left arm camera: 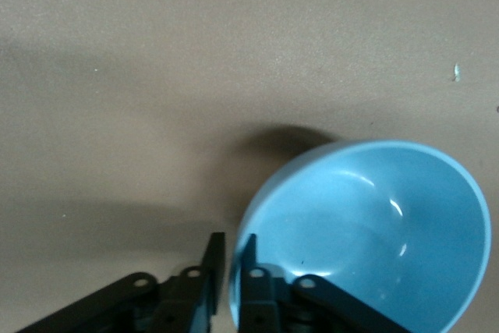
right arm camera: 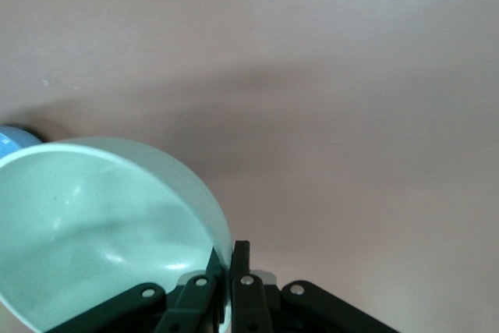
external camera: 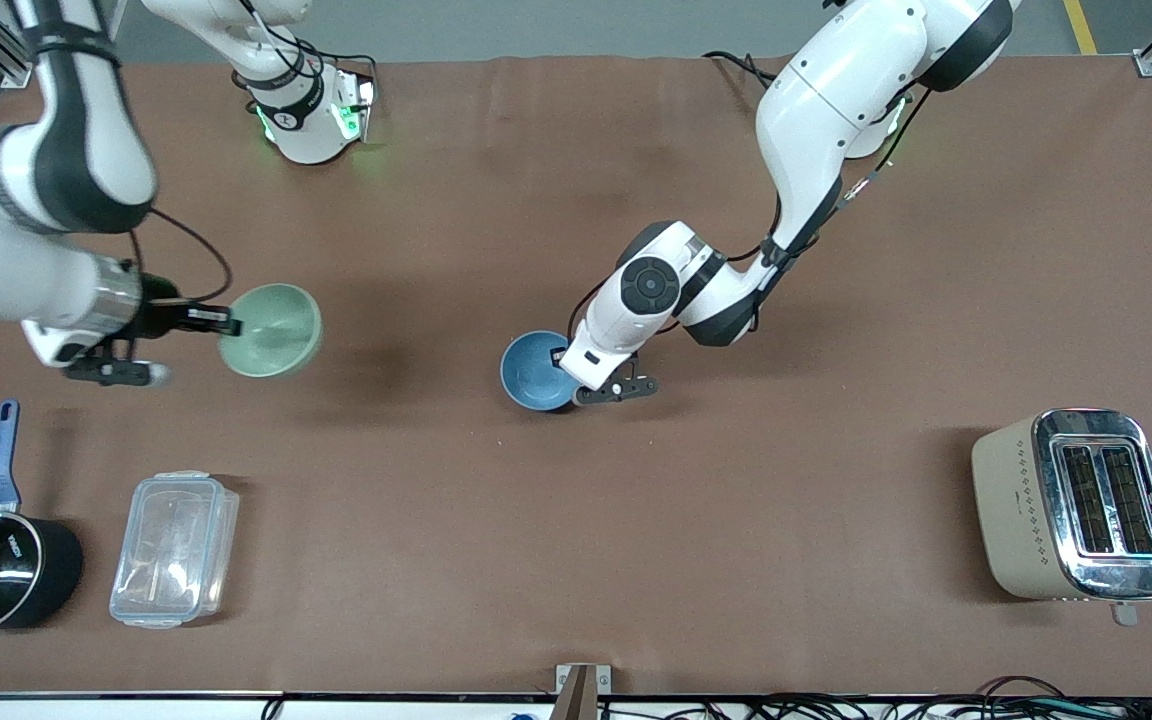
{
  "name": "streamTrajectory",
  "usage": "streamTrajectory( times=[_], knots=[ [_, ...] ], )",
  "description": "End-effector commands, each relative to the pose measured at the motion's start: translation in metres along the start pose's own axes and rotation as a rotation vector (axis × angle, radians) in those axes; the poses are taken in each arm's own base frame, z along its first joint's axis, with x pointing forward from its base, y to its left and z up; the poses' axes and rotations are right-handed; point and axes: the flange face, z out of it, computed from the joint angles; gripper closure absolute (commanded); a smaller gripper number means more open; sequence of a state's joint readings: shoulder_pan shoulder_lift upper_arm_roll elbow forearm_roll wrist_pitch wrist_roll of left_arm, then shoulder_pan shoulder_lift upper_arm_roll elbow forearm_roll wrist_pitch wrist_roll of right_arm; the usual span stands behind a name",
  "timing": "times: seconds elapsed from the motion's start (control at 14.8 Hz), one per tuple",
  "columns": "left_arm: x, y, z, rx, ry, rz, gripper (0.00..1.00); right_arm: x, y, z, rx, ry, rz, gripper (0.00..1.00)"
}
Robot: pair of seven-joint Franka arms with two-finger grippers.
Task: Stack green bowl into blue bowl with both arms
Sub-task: 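Carry the green bowl and blue bowl toward each other at table center, then lower the green bowl into the blue bowl while the left gripper withdraws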
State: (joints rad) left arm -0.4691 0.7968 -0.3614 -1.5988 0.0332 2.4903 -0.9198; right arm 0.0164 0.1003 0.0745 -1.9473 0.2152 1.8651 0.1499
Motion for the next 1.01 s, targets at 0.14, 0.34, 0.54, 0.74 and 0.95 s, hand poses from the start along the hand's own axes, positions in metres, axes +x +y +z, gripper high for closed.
streamTrajectory(
  times=[0.14, 0.34, 0.54, 0.74, 0.95],
  knots=[
    [0.024, 0.007, -0.044, -0.03, 0.075, 0.003, 0.0, -0.023, -0.114, 0.046, -0.009, 0.058, 0.06, 1.0],
    [0.074, -0.013, -0.137, -0.004, 0.194, 0.021, 0.0, -0.041, -0.174, 0.083, -0.015, 0.062, 0.073, 1.0],
    [0.107, -0.044, -0.221, 0.058, 0.233, 0.01, 0.0, -0.044, -0.206, 0.125, -0.005, 0.075, 0.08, 1.0],
    [0.131, -0.083, -0.283, 0.105, 0.251, 0.055, 0.0, -0.039, -0.225, 0.163, 0.077, 0.04, 0.135, 1.0],
    [0.146, -0.131, -0.334, 0.164, 0.242, 0.112, 0.0, -0.032, -0.232, 0.194, 0.093, 0.062, 0.148, 1.0]
  ],
)
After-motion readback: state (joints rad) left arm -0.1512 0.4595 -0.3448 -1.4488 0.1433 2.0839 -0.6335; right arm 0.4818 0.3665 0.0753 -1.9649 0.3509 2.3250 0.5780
